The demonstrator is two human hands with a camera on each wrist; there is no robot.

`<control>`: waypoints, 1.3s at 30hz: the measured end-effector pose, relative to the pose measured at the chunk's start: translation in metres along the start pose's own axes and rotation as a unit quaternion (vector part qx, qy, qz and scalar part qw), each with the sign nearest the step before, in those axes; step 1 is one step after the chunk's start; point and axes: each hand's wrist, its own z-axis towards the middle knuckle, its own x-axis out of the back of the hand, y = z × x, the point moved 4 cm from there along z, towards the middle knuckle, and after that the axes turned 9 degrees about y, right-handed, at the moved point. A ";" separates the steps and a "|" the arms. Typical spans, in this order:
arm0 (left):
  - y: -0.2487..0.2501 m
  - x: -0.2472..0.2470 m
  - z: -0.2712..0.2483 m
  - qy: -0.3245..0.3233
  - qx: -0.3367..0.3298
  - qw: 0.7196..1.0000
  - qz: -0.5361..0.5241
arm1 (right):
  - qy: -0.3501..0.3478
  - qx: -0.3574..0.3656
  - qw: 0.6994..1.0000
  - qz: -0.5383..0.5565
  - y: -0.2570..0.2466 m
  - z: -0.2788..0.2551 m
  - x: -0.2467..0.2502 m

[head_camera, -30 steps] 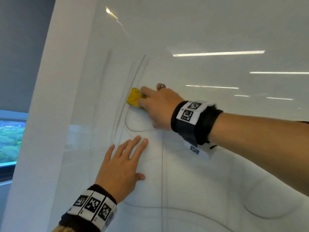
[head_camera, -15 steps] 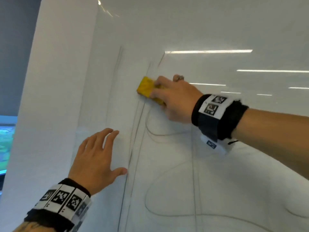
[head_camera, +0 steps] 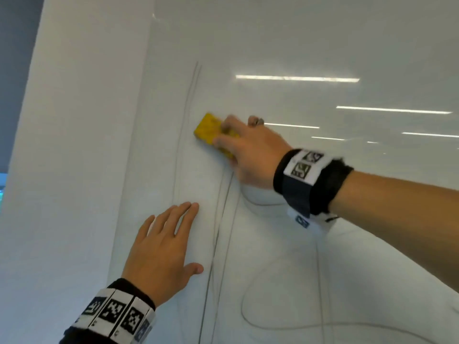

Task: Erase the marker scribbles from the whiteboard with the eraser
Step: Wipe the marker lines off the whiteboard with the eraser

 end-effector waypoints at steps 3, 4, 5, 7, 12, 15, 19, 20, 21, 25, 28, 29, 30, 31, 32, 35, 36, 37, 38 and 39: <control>-0.003 0.026 0.021 0.040 -0.021 0.999 -0.017 | -0.012 0.004 1.000 0.011 0.004 -0.002 0.003; -0.003 0.039 0.035 0.067 -0.028 0.997 -0.023 | -0.018 -0.005 1.000 0.024 0.007 0.000 0.007; -0.003 0.053 0.052 0.096 -0.034 0.994 -0.029 | -0.024 -0.009 0.999 0.028 0.007 0.001 0.010; 0.001 0.075 0.088 0.137 -0.049 0.988 -0.047 | -0.020 -0.006 1.000 0.021 0.004 -0.001 0.011; 0.019 0.081 0.148 0.145 -0.089 0.983 -0.067 | -0.003 -0.048 0.997 0.056 0.007 -0.006 0.017; 0.020 0.079 0.158 0.184 -0.118 0.975 -0.038 | 0.015 -0.059 0.997 0.055 0.007 -0.008 0.023; 0.015 0.072 0.167 0.200 -0.175 0.964 -0.012 | -0.005 -0.079 0.995 0.068 0.018 -0.011 0.033; 0.013 0.070 0.169 0.203 -0.176 0.963 -0.017 | 0.001 -0.092 0.993 0.070 0.029 -0.013 0.041; 0.009 0.070 0.170 0.209 -0.165 0.963 -0.029 | 0.015 -0.110 0.992 0.064 0.043 -0.016 0.050; -0.021 0.074 0.193 0.244 -0.019 0.965 -0.099 | 0.010 -0.186 0.982 -0.014 0.104 -0.040 0.073; -0.042 0.085 0.235 0.272 0.049 0.955 -0.107 | -0.032 -0.166 0.984 -0.049 0.114 -0.056 0.065; -0.047 0.091 0.250 0.281 0.063 0.951 -0.112 | -0.035 -0.160 0.985 -0.054 0.114 -0.058 0.062; -0.053 0.097 0.263 0.289 0.074 0.947 -0.117 | -0.034 -0.160 0.985 -0.054 0.113 -0.059 0.059; -0.058 0.101 0.276 0.292 0.083 0.945 -0.121 | -0.029 -0.164 0.985 -0.052 0.113 -0.059 0.057; -0.063 0.104 0.284 0.294 0.087 0.944 -0.121 | -0.023 -0.166 0.985 -0.049 0.113 -0.058 0.057; -0.066 0.103 0.287 0.302 0.055 0.944 -0.124 | -0.001 -0.163 0.986 -0.040 0.114 -0.060 0.052; -0.063 0.100 0.277 0.300 0.036 0.945 -0.123 | 0.002 -0.167 0.985 -0.033 0.114 -0.061 0.051; -0.060 0.094 0.261 0.300 0.020 0.946 -0.126 | 0.003 -0.174 0.984 -0.024 0.113 -0.062 0.050; -0.057 0.086 0.240 0.299 0.003 0.945 -0.131 | 0.004 -0.185 0.983 -0.015 0.111 -0.062 0.050; -0.052 0.075 0.215 0.297 -0.015 0.945 -0.137 | 0.005 -0.197 0.980 -0.008 0.109 -0.061 0.051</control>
